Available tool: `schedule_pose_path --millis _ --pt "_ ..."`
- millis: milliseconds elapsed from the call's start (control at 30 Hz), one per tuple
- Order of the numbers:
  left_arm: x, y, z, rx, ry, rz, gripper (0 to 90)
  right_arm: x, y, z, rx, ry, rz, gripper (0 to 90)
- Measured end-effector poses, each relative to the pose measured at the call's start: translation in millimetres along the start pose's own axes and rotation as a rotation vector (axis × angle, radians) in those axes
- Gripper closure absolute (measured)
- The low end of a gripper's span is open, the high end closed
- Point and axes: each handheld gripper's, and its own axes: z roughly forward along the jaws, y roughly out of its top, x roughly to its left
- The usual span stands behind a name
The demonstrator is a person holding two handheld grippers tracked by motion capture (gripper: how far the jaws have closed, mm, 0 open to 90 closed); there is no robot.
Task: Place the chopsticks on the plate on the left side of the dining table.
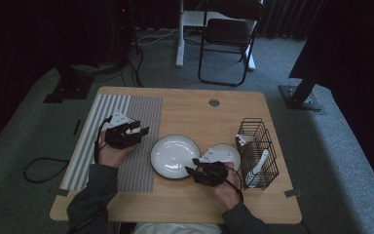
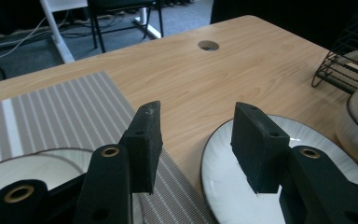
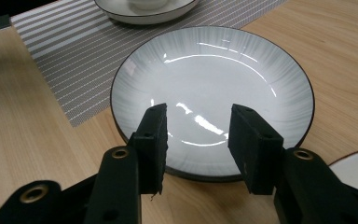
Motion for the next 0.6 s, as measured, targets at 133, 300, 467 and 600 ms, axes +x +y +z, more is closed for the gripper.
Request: schedule_pose_path --millis 133,300,467,600 --pt "-6.5 5.4 4.9 0.002 -0.02 0.022 53.5 1.0 -2.3 -2.1 -0.001 0.0 -0.001 58.6" --pt "-12.7 11.2 10.9 0.0 -0.05 0.043 53.4 1.7 -6.8 -4.7 -0.003 0.001 0.009 62.0" --pt "-19.6 18.1 13.9 -0.004 -0.066 0.064 53.4 3.2 -10.0 -5.5 -0.002 -0.002 0.002 61.9" --pt "-24.4 23.1 17.3 -0.006 -0.089 0.076 53.5 4.4 -12.4 -6.2 -0.002 0.003 0.012 62.0"
